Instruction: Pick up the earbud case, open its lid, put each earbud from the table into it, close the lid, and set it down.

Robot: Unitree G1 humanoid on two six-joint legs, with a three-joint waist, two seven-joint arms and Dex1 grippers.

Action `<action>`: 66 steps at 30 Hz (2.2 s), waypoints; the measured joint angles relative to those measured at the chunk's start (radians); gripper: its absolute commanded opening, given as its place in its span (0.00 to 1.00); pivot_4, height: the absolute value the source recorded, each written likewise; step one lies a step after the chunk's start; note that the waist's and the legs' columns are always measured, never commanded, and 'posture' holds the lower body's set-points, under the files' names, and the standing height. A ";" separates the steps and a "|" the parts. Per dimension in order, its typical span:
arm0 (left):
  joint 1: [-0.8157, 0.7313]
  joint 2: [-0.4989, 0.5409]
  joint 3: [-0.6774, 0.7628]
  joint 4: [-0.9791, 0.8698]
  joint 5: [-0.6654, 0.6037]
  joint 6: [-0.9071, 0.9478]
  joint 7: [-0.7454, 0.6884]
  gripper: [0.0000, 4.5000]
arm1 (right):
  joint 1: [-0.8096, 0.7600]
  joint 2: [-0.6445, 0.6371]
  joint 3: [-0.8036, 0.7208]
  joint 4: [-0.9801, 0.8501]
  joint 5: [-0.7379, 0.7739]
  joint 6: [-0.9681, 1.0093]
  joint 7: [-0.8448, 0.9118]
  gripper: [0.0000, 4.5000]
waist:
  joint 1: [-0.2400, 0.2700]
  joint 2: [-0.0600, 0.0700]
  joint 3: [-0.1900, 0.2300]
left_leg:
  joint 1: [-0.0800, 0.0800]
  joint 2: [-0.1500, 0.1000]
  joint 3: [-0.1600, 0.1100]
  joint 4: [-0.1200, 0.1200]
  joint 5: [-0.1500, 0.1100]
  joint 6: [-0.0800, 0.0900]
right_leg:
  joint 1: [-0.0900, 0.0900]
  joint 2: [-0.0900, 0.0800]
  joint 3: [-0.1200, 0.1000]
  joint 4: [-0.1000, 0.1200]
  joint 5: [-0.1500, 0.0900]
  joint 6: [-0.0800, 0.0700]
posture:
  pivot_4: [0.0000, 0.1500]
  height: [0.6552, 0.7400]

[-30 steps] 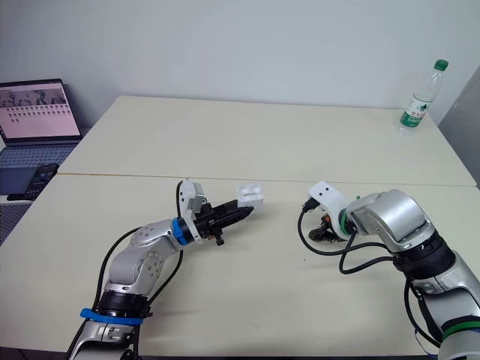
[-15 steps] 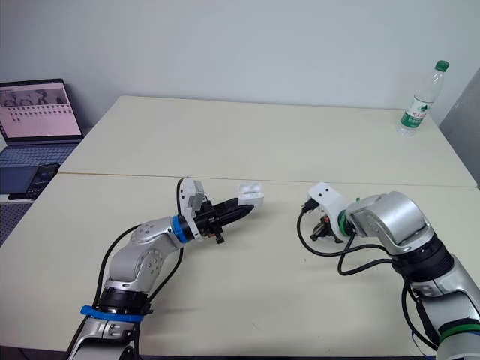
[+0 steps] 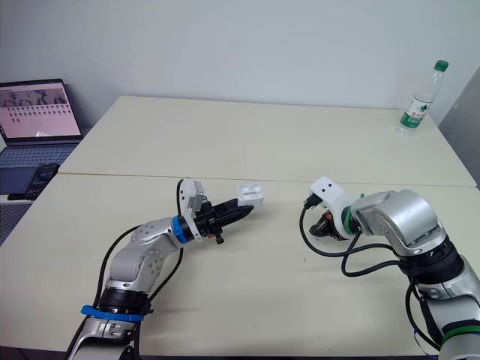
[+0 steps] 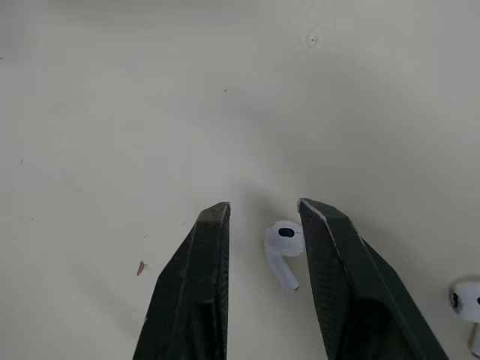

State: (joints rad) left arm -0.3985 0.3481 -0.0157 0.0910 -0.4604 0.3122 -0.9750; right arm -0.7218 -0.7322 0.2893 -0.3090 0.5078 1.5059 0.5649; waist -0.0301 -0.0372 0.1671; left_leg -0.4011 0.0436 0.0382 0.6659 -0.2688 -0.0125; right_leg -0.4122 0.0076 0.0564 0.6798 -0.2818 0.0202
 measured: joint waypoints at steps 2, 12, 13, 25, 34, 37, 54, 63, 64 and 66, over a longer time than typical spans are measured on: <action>0.000 0.000 0.000 0.004 0.001 -0.006 -0.001 0.17 | 0.022 0.000 0.000 0.003 -0.002 0.001 -0.002 0.35 | 0.000 0.000 0.000 | 0.000 0.000 0.000 0.000 0.000 0.000 | 0.000 0.000 0.000 0.000 0.000 0.000 | 1.00 0.95; -0.007 -0.002 0.000 0.030 0.001 -0.015 -0.015 0.17 | 0.063 0.003 0.003 0.051 -0.018 -0.036 -0.002 0.35 | 0.000 0.000 0.000 | 0.000 0.000 0.000 0.000 0.000 0.000 | 0.000 0.000 0.000 0.000 0.000 0.000 | 1.00 0.95; -0.007 -0.002 0.000 0.030 0.001 -0.015 -0.018 0.17 | 0.063 0.003 0.004 0.052 -0.019 -0.037 -0.002 0.35 | 0.000 0.000 0.000 | 0.000 0.000 0.000 0.000 0.000 0.000 | 0.000 0.000 0.000 0.000 0.000 0.000 | 1.00 0.95; -0.007 -0.002 -0.001 0.038 0.001 -0.018 -0.019 0.17 | 0.064 -0.004 0.018 0.056 -0.025 -0.060 0.004 0.21 | 0.000 0.000 0.000 | 0.000 0.000 0.000 0.000 0.000 0.000 | 0.000 0.000 0.000 0.000 0.000 0.000 | 1.00 0.95; -0.007 -0.003 -0.001 0.040 0.005 -0.022 -0.018 0.17 | 0.074 -0.040 0.042 0.026 -0.024 -0.088 0.025 0.06 | 0.000 0.000 0.000 | 0.000 0.000 0.000 0.000 0.000 0.000 | 0.000 0.000 0.000 0.000 0.000 0.000 | 1.00 0.95; -0.006 -0.003 -0.004 0.040 0.008 -0.022 -0.018 0.17 | 0.116 -0.096 0.031 -0.048 -0.012 -0.105 0.054 0.06 | 0.000 0.000 0.000 | 0.000 0.000 -0.001 0.000 0.000 0.000 | 0.000 0.000 -0.001 0.000 0.000 0.000 | 1.00 0.95; 0.019 0.001 -0.018 0.026 0.009 -0.017 -0.018 0.17 | 0.740 -0.408 -0.303 -0.268 -0.027 -0.403 0.186 0.06 | 0.001 0.002 0.001 | 0.002 -0.001 -0.005 0.002 0.001 0.000 | 0.005 0.001 -0.009 0.000 -0.003 0.005 | 1.00 0.95; 0.005 0.002 -0.018 0.024 0.009 -0.015 -0.017 0.17 | 0.891 -0.592 -0.267 -0.189 -0.246 -0.957 0.440 0.06 | 0.003 0.001 0.001 | 0.002 -0.003 -0.004 0.004 0.001 0.000 | 0.006 0.001 -0.009 -0.001 -0.003 0.005 | 1.00 0.95; 0.004 0.001 -0.019 0.024 0.009 -0.014 -0.017 0.17 | 0.878 -0.592 -0.257 -0.170 -0.260 -0.993 0.463 0.06 | 0.003 0.001 0.001 | 0.002 -0.002 -0.004 0.005 0.001 0.000 | 0.006 0.001 -0.009 0.000 -0.003 0.005 | 1.00 0.95; 0.003 0.001 -0.020 0.024 0.009 -0.014 -0.016 0.17 | 0.849 -0.592 -0.235 -0.143 -0.287 -1.035 0.495 0.06 | 0.002 0.002 0.001 | 0.002 -0.002 -0.005 0.006 0.001 0.000 | 0.006 0.001 -0.009 0.000 -0.003 0.005 | 1.00 0.95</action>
State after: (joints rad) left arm -0.3954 0.3490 -0.0360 0.1147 -0.4510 0.2987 -0.9913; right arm 0.1272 -1.3238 0.0544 -0.4518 0.2205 0.4713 1.0599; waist -0.0276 -0.0357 0.1678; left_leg -0.3992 0.0417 0.0334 0.6717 -0.2677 -0.0120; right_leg -0.4058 0.0090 0.0469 0.6801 -0.2848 0.0253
